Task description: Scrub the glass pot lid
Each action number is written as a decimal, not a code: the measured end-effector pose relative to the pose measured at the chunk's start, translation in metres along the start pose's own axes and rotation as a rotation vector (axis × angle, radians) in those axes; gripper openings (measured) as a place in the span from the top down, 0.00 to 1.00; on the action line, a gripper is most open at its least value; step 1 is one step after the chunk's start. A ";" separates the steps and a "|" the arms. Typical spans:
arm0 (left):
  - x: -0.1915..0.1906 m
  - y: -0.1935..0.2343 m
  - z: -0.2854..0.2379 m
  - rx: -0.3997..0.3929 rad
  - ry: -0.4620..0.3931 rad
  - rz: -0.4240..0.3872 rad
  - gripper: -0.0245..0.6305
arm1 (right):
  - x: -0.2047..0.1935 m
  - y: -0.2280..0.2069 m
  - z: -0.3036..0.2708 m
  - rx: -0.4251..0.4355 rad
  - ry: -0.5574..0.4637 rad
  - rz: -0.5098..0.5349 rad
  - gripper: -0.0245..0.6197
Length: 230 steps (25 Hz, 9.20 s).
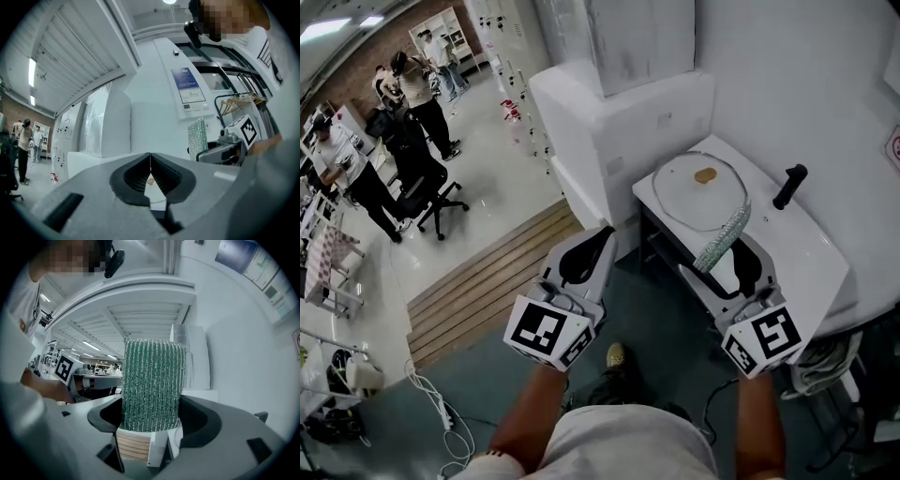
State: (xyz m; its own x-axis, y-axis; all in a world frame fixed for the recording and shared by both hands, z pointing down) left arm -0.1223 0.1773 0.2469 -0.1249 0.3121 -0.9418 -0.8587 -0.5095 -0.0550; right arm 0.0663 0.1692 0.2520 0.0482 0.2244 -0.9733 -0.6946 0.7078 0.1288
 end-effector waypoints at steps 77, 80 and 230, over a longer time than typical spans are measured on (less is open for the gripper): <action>-0.333 0.089 -0.227 0.114 0.927 0.546 0.60 | -0.291 -0.221 -0.276 1.120 1.279 0.657 0.42; -0.338 0.083 -0.225 0.095 0.940 0.554 0.60 | -0.293 -0.220 -0.275 1.144 1.306 0.643 0.42; -0.338 0.086 -0.219 0.102 0.861 0.558 0.61 | -0.243 -0.248 -0.113 -0.114 0.801 -0.268 0.42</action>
State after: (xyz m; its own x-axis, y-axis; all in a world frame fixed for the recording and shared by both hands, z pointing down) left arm -0.0451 -0.1477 0.4879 -0.1550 -0.6486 -0.7452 -0.8309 -0.3224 0.4535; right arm 0.1458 -0.1366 0.4352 -0.2713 -0.5132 -0.8142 -0.8022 0.5881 -0.1034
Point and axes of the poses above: the fingertips, and each gripper's own axes: z backward along the fingers, y to its left, x out of its top, the point moved 5 cm from there along z, backward along the fingers, and after that the axes turned 12 degrees about -y, right-handed, at the moved point
